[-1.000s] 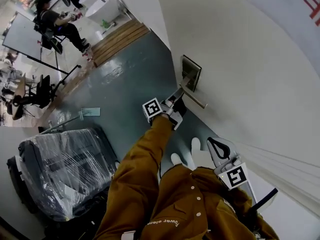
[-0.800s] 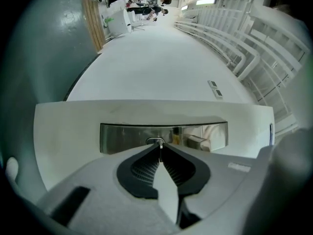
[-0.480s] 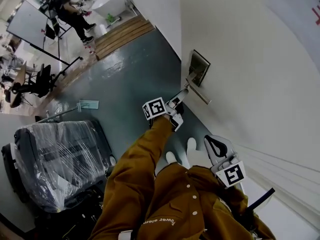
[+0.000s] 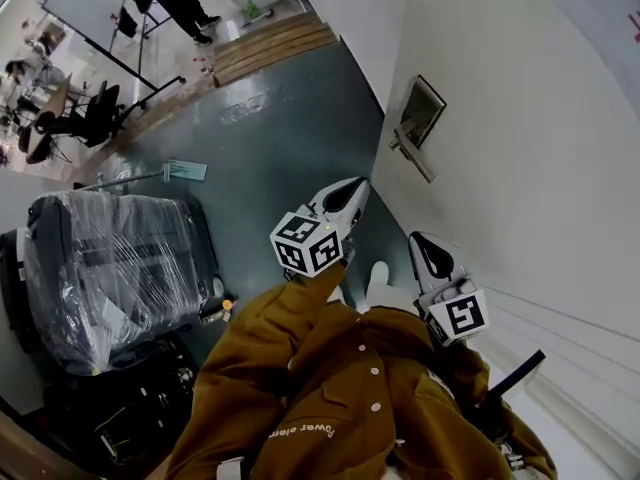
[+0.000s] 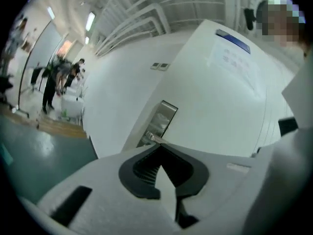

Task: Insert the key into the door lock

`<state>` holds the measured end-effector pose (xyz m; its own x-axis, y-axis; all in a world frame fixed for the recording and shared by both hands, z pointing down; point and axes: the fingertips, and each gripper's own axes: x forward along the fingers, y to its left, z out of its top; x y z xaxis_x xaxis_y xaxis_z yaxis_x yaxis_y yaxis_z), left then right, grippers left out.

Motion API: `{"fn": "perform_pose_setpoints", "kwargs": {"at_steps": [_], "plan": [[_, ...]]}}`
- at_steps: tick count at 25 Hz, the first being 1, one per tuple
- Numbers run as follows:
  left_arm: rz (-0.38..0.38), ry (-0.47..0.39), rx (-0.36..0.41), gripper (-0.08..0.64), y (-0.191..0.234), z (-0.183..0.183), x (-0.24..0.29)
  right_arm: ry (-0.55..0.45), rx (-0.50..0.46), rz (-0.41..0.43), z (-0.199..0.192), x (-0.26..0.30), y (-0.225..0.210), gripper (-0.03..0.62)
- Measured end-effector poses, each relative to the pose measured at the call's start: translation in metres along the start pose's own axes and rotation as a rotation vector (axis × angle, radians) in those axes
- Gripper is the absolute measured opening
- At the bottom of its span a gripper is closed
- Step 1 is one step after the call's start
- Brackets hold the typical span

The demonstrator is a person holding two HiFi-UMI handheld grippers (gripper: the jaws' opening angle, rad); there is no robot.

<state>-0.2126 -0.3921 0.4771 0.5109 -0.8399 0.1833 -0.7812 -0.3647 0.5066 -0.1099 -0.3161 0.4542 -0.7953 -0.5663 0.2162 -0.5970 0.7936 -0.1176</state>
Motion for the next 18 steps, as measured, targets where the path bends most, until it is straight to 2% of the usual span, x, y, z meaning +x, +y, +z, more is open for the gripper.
{"fn": "perform_pose_setpoints", "kwargs": {"at_steps": [3, 6, 11, 18], "plan": [[0.051, -0.014, 0.205, 0.000, -0.025, 0.013, -0.025, -0.042, -0.026, 0.034, 0.009, 0.014, 0.000, 0.006], [0.081, -0.032, 0.299, 0.000, -0.045, 0.016, -0.048, -0.071, -0.016, 0.052, 0.016, 0.025, 0.002, 0.006], [0.098, -0.044, 0.330, 0.000, -0.061, 0.006, -0.072, -0.058, -0.005, 0.062, 0.013, 0.038, 0.008, 0.006], [0.110, -0.051, 0.324, 0.000, -0.065, -0.007, -0.088, -0.024, -0.010, 0.065, 0.006, 0.045, 0.015, 0.006]]}}
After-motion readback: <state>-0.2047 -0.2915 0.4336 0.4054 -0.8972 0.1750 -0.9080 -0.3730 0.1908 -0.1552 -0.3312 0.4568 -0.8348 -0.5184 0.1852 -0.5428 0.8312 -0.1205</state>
